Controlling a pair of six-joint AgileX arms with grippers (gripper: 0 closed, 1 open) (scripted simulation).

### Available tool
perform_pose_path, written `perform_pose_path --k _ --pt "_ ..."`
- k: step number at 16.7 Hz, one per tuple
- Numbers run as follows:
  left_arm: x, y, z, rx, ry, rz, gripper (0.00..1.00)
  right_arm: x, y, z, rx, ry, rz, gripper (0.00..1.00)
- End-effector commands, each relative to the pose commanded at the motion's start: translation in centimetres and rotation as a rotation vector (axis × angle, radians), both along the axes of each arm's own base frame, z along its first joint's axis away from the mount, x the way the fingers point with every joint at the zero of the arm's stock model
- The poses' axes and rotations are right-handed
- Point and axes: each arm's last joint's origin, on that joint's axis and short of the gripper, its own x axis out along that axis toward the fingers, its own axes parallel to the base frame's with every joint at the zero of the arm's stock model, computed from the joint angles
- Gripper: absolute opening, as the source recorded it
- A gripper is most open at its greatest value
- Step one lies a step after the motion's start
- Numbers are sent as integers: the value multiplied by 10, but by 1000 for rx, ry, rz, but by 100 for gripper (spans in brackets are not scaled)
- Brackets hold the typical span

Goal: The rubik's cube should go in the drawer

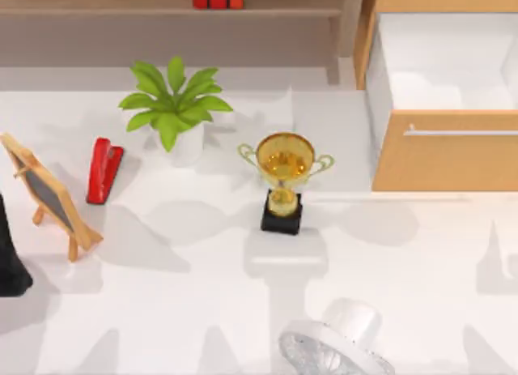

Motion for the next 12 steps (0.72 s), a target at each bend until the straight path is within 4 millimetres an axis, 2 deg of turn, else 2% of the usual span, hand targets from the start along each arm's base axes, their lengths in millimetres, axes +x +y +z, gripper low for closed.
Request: perform_pose_path --k 3,5,9,12 --pt "0 0 0 0 0 0 100 0 0 3 0 -4 1 100" --pt "0 0 0 0 0 0 100 1 2 18 2 -25 4 100" --pt "0 0 0 0 0 0 100 12 11 72 12 -74 8 100" --pt "0 0 0 0 0 0 100 40 26 120 22 -90 8 100"
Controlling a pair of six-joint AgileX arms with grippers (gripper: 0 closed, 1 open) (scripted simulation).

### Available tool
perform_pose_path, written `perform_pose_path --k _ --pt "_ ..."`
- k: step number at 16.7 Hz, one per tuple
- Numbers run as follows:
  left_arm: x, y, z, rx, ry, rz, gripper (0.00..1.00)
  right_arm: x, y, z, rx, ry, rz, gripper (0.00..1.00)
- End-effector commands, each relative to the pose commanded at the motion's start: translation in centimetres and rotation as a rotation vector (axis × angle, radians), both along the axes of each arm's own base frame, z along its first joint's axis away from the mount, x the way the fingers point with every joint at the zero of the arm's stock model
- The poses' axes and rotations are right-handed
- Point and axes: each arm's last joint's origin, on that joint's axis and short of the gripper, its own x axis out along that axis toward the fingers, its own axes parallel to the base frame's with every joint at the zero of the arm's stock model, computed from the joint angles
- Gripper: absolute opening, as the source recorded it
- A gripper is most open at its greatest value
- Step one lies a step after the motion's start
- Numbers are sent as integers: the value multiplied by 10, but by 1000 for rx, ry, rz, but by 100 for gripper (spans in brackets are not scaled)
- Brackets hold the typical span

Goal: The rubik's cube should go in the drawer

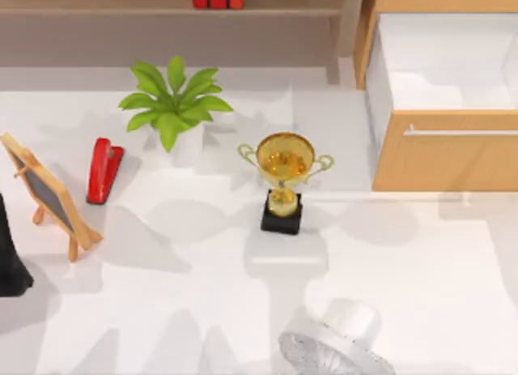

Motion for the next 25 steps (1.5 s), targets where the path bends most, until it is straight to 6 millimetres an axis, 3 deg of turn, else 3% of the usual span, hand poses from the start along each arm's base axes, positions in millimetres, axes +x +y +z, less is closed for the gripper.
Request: perform_pose_path --k 3,6,9,12,15,18,21,25 --pt "0 0 0 0 0 0 100 49 30 39 4 10 0 100" --pt "0 0 0 0 0 0 100 110 82 54 -3 38 1 100" --pt "0 0 0 0 0 0 100 169 151 39 -18 70 1 100" --pt "0 0 0 0 0 0 100 210 225 0 -34 93 -3 100" --pt "0 0 0 0 0 0 100 231 289 -50 -40 101 -8 100" --pt "0 0 0 0 0 0 100 238 334 -94 -35 99 -14 100" --pt "0 0 0 0 0 0 100 238 357 -118 -24 91 -17 100" --pt "0 0 0 0 0 0 100 238 360 -122 -21 90 -18 100"
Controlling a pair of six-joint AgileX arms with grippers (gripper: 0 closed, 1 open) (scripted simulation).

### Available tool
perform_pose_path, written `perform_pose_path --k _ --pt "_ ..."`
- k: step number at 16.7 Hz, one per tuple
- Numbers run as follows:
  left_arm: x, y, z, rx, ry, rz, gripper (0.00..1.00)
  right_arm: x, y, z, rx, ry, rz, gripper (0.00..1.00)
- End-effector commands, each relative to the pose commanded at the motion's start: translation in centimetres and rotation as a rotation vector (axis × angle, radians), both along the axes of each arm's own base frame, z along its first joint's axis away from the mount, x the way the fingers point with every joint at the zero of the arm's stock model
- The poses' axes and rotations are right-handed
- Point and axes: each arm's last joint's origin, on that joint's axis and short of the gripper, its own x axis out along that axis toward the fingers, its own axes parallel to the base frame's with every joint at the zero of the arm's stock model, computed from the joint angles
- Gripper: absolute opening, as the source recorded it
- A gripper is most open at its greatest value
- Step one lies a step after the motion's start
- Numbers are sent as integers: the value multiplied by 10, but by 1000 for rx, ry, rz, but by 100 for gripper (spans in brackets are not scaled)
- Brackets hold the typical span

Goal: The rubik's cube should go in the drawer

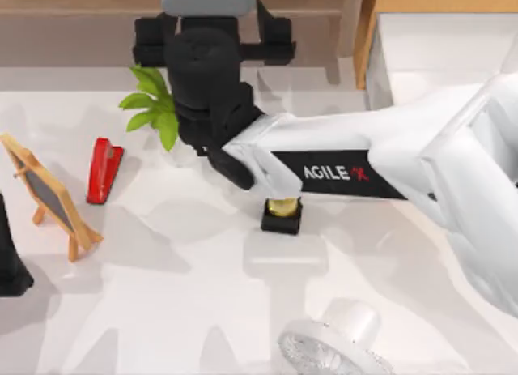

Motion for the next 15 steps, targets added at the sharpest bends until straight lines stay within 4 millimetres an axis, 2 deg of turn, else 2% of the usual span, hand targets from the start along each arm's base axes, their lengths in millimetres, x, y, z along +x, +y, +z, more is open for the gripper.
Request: perform_pose_path --k 5,12,15 --pt "0 0 0 0 0 0 100 7 -1 0 -1 1 -1 100" --pt "0 0 0 0 0 0 100 50 1 1 0 0 0 100" --pt "0 0 0 0 0 0 100 60 -1 0 0 0 0 100"
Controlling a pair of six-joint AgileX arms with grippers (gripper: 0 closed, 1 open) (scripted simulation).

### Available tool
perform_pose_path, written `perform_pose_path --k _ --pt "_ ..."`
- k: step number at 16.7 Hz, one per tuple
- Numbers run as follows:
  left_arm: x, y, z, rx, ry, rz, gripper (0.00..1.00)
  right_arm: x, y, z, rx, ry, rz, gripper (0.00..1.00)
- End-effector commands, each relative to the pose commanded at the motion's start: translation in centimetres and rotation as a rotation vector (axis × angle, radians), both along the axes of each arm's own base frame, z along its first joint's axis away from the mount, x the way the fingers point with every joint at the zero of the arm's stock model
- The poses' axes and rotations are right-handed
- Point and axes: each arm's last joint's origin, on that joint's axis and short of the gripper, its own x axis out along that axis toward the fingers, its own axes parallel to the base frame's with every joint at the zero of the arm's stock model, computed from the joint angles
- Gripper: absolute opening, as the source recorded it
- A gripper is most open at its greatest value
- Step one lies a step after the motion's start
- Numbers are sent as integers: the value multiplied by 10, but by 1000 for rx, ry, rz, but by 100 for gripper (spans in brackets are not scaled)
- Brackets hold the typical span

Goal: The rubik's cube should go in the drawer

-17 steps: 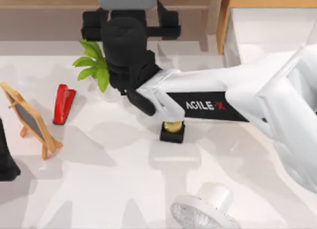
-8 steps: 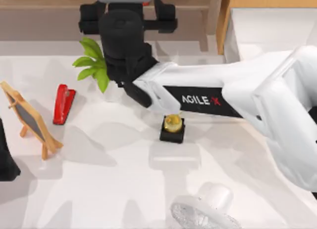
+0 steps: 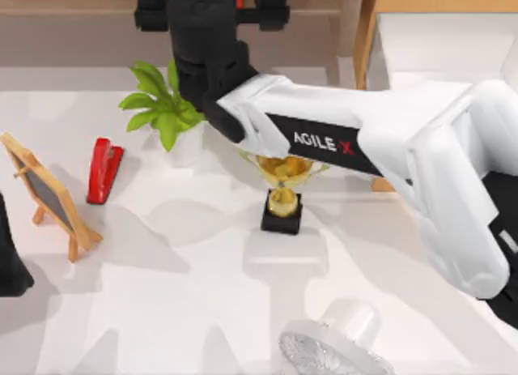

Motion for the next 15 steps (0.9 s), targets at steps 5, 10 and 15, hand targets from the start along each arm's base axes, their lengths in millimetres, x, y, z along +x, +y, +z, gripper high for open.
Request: perform_pose_path --k 5,10,15 --pt "0 0 0 0 0 0 100 0 0 0 0 0 0 92" --pt "0 0 0 0 0 0 100 0 0 0 0 0 0 55" --pt "0 0 0 0 0 0 100 0 0 0 0 0 0 17"
